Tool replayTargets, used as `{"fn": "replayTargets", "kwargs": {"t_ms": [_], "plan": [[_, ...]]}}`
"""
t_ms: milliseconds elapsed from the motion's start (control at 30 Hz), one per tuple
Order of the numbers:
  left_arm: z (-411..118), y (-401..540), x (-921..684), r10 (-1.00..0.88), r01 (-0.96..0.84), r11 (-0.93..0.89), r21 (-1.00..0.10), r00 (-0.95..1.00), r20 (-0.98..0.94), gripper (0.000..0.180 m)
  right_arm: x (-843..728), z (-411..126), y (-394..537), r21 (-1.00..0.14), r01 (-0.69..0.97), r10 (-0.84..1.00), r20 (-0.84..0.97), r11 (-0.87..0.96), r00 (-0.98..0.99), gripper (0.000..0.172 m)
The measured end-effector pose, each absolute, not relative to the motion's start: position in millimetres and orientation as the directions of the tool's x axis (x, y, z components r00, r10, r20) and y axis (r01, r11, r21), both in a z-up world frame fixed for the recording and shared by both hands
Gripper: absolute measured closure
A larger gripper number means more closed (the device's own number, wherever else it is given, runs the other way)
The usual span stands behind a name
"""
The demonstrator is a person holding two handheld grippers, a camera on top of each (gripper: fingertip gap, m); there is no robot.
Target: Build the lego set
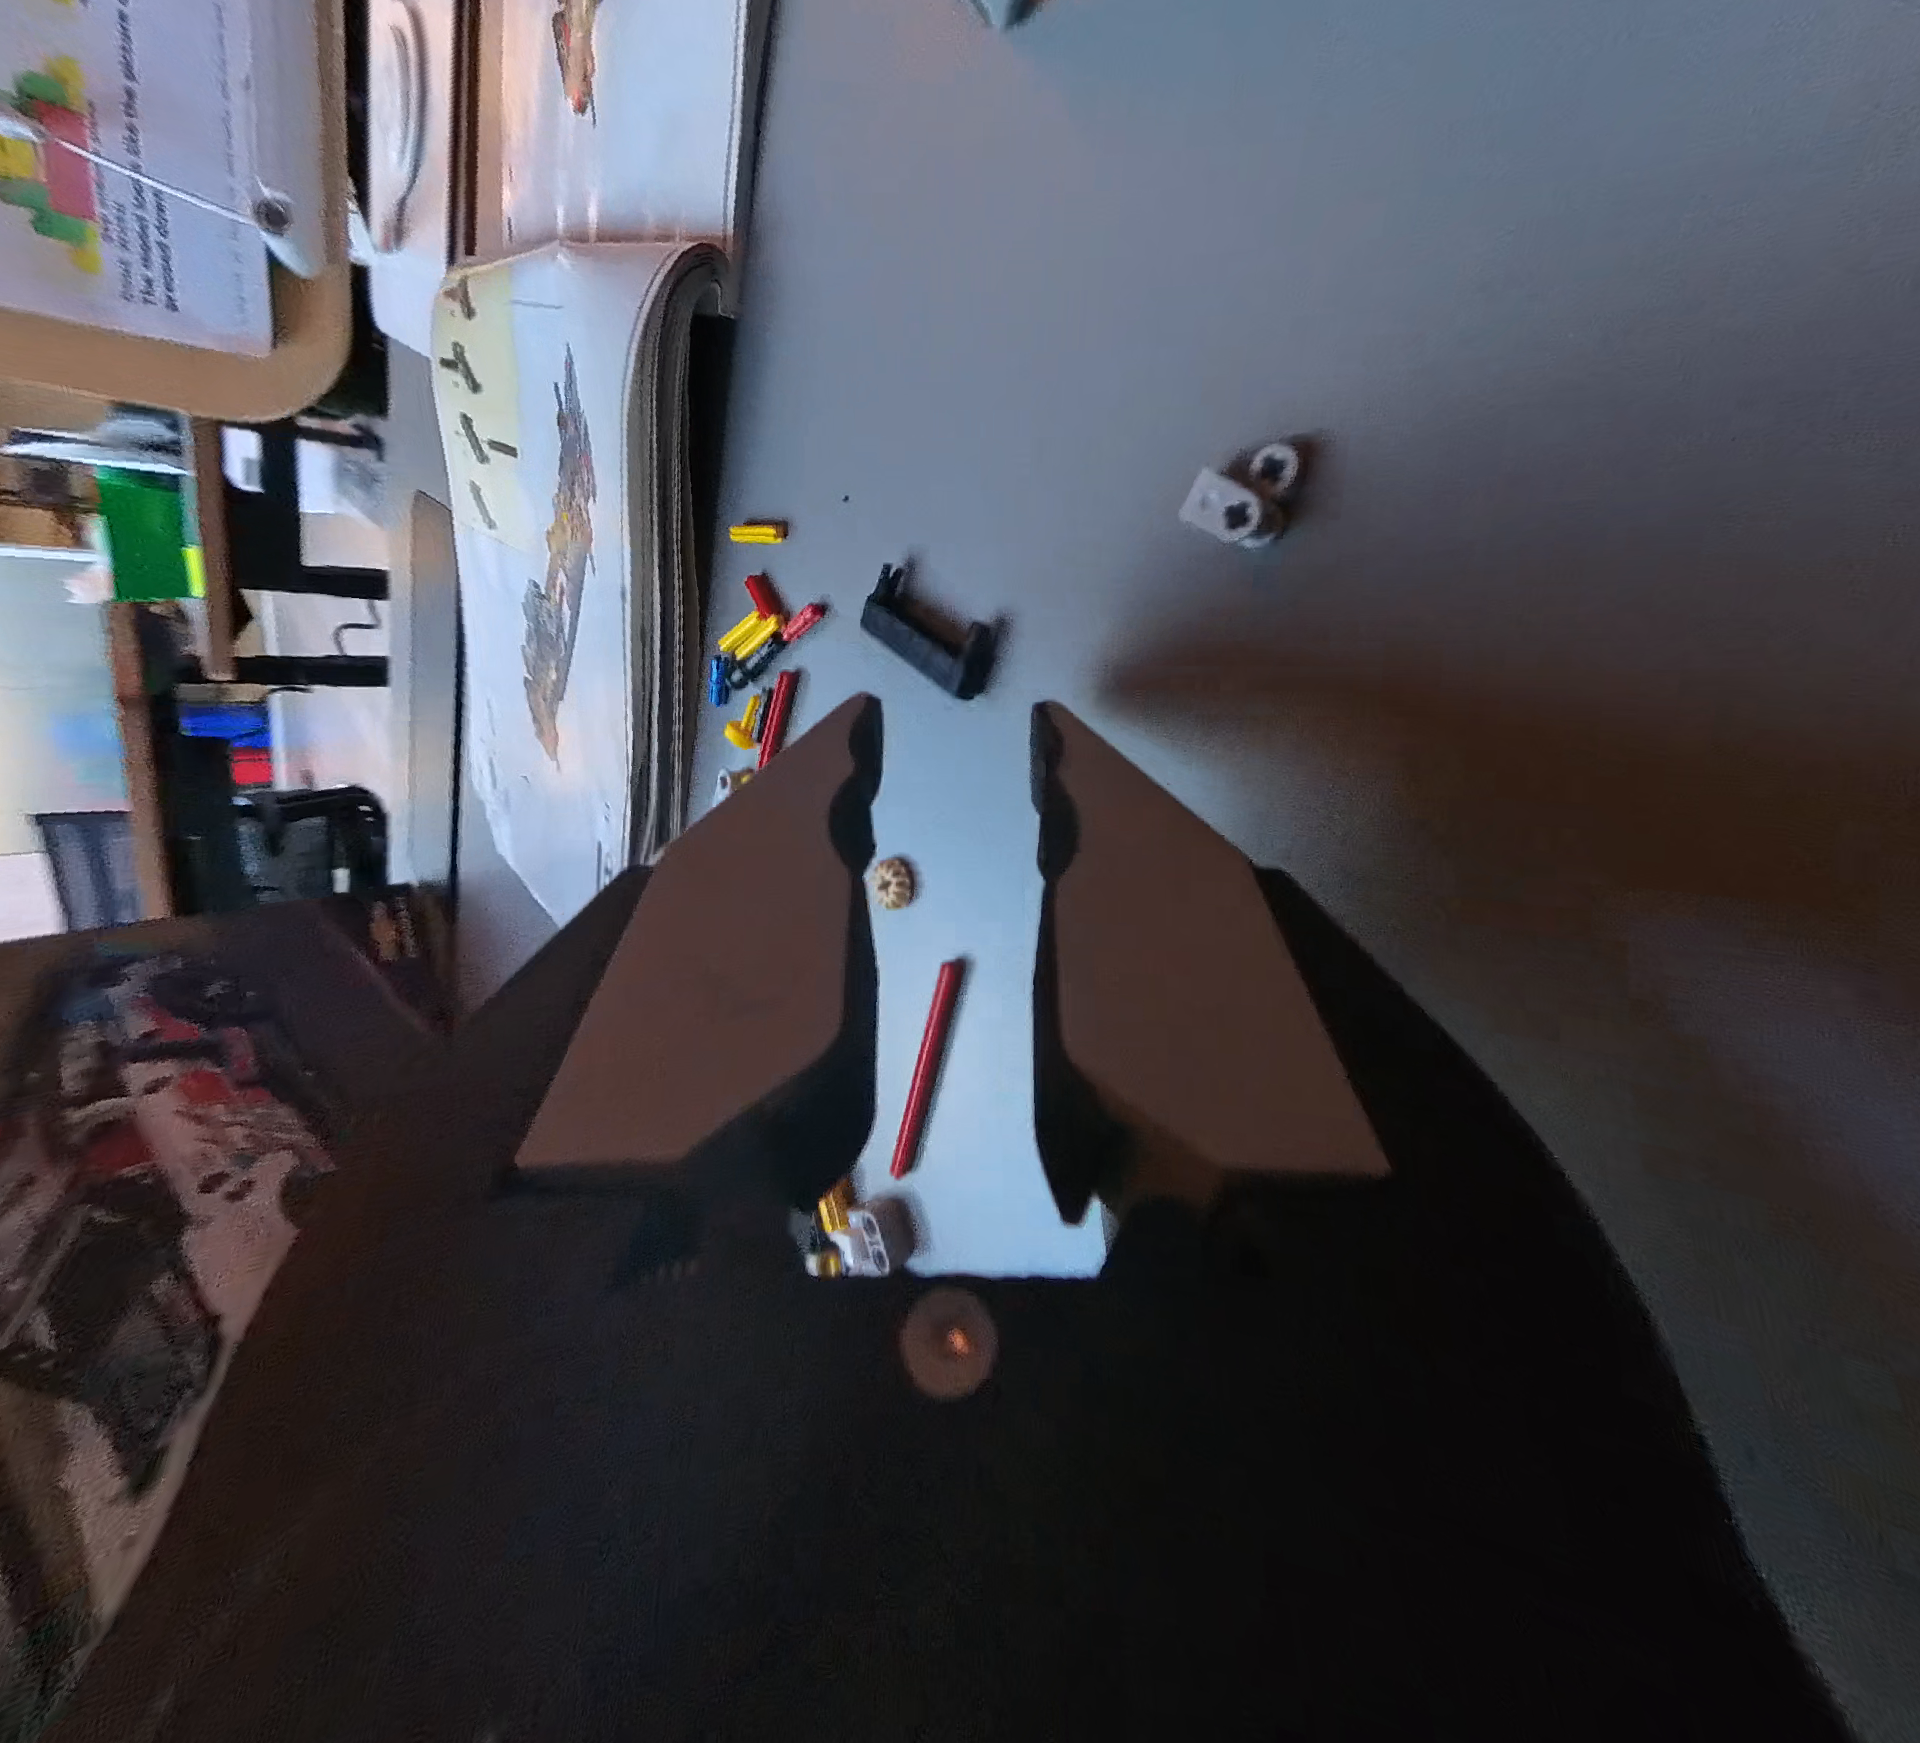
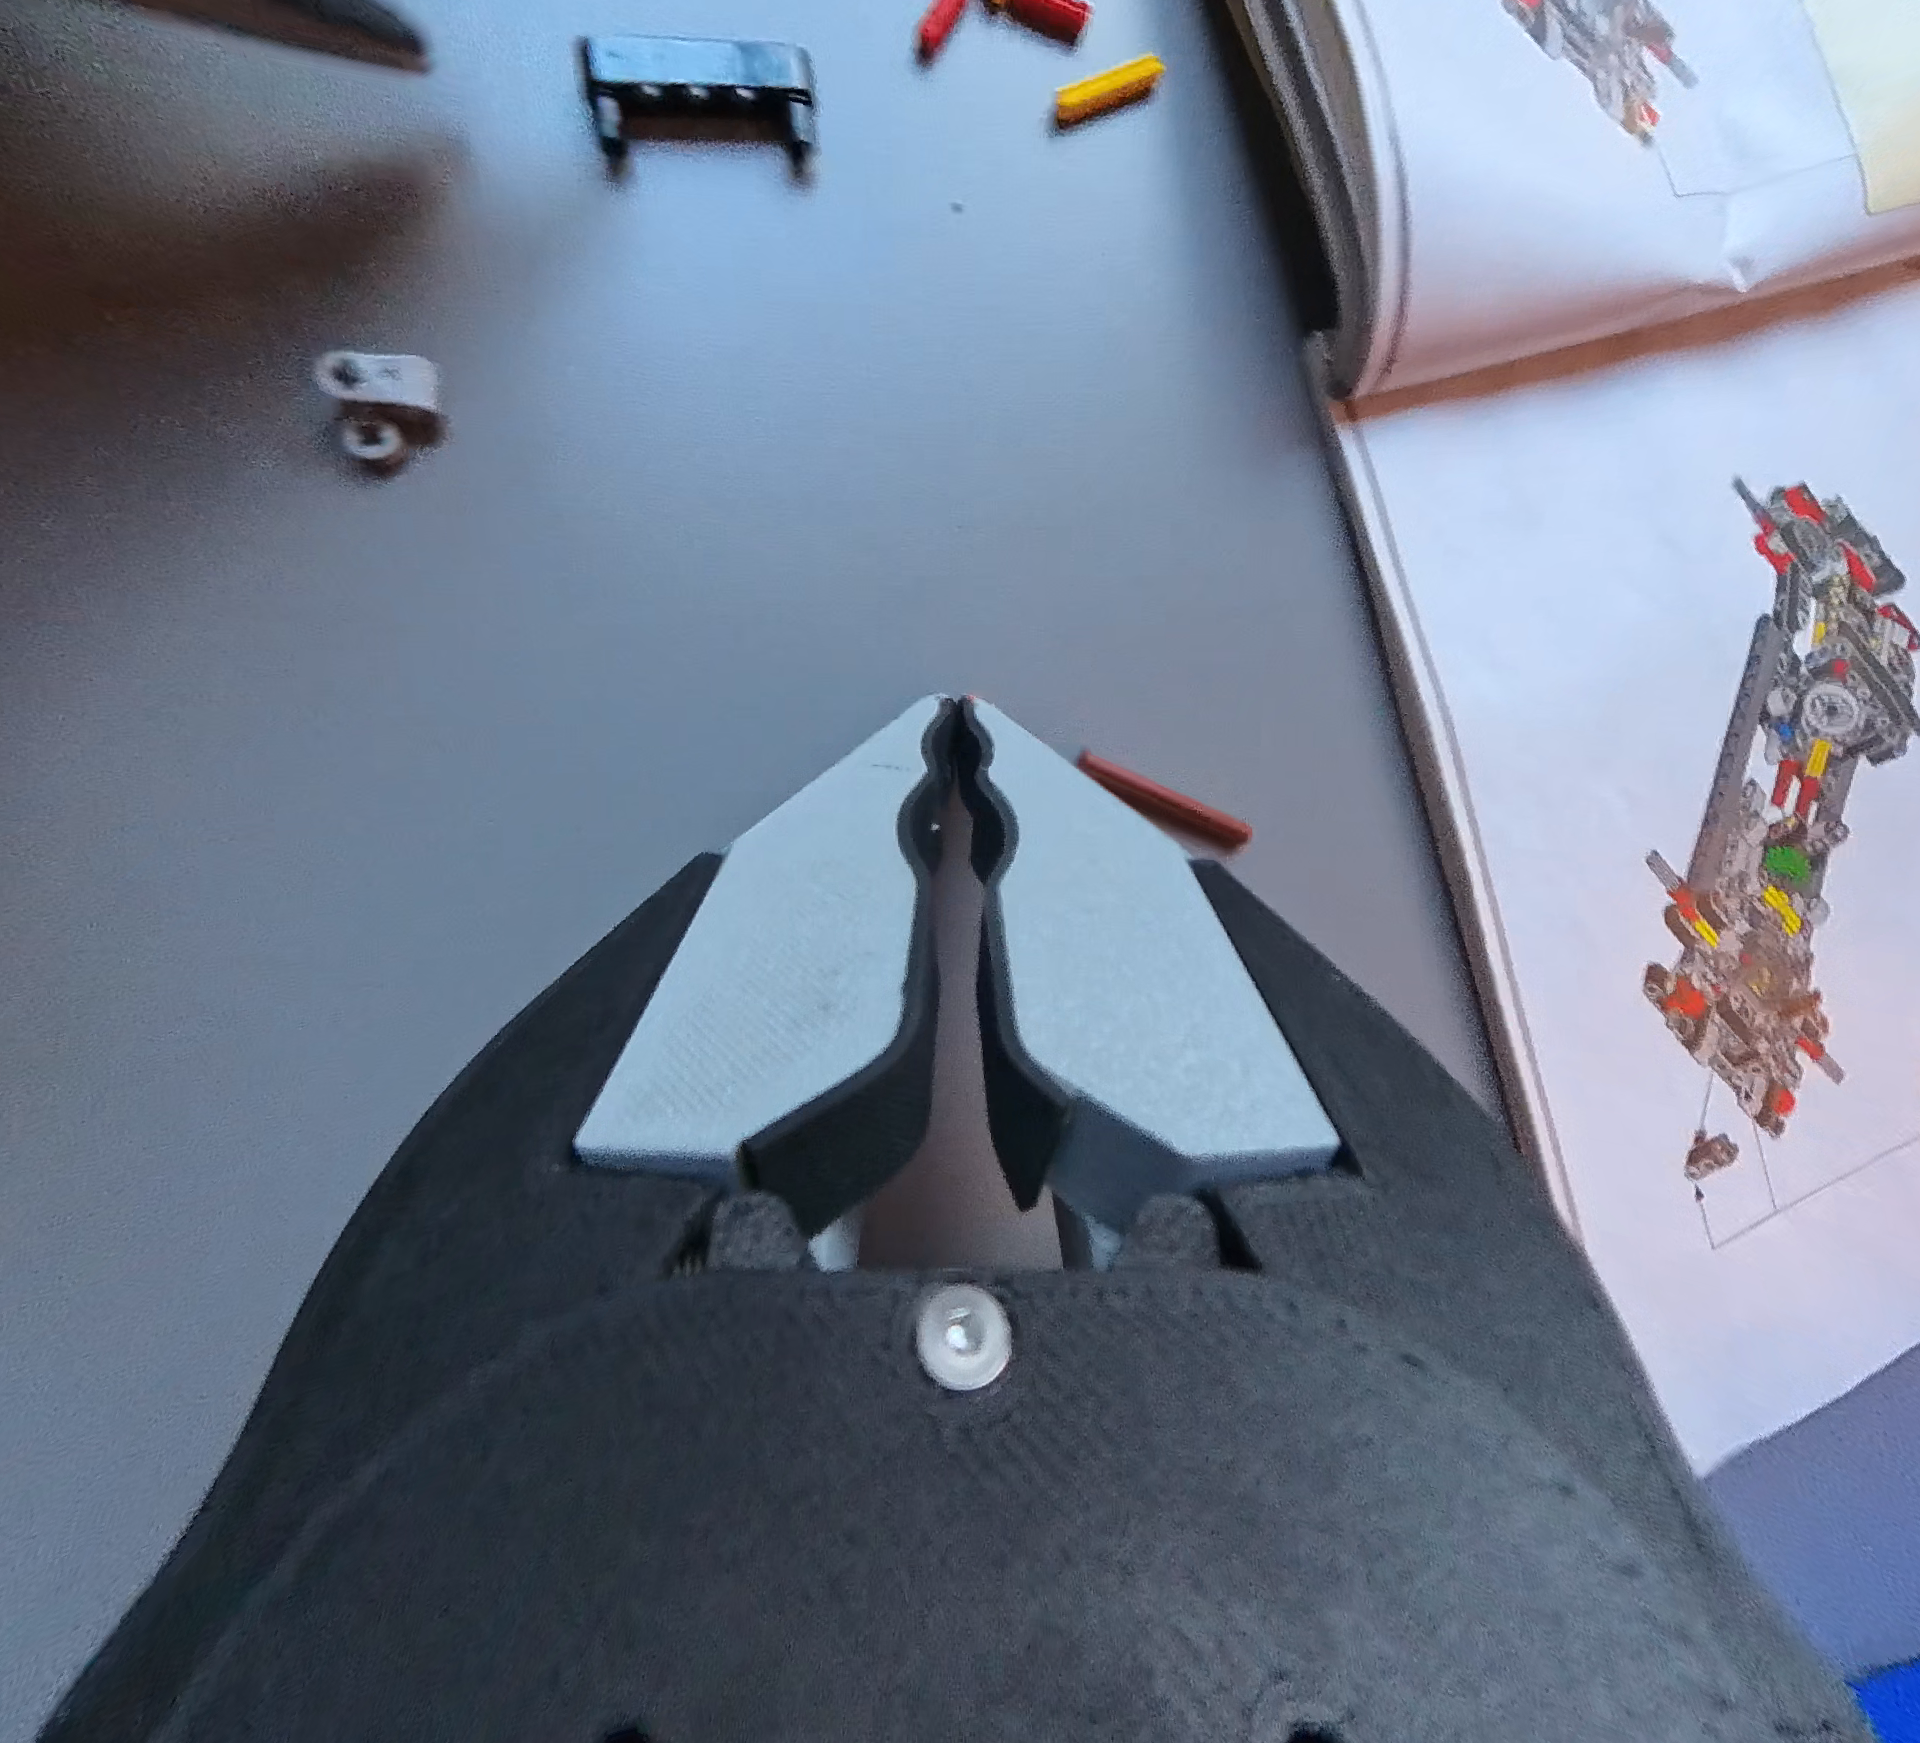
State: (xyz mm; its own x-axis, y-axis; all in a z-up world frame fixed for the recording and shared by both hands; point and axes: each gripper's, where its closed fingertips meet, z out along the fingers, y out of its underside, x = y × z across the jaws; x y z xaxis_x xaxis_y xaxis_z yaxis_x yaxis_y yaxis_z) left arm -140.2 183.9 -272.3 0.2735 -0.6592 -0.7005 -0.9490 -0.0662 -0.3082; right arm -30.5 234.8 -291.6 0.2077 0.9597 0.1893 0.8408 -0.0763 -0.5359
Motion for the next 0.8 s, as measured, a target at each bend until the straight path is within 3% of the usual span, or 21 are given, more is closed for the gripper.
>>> {"fn": "replayTargets", "kwargs": {"t_ms": [333, 567, 800], "plan": [[-260, 195, -137, -0.795, -0.783, -0.224, -0.580, 0.491, -0.356, 0.156, -29, -284, 189, -0.563, 0.812, 0.976, 0.214, 0.152, -0.034, 0.172], [-274, 194, -126, -0.803, -0.793, -0.216, -0.570, 0.476, -0.358, 0.157, 23, -263, 204, -0.594, 0.793, 0.955, 0.132, -0.137, 0.264, 0.172], [-274, 194, -124, -0.793, -0.779, -0.215, -0.589, 0.492, -0.361, 0.159, 67, -241, 225, -0.597, 0.749, 0.868, 0.168, -0.288, 0.467, 0.163]]}}
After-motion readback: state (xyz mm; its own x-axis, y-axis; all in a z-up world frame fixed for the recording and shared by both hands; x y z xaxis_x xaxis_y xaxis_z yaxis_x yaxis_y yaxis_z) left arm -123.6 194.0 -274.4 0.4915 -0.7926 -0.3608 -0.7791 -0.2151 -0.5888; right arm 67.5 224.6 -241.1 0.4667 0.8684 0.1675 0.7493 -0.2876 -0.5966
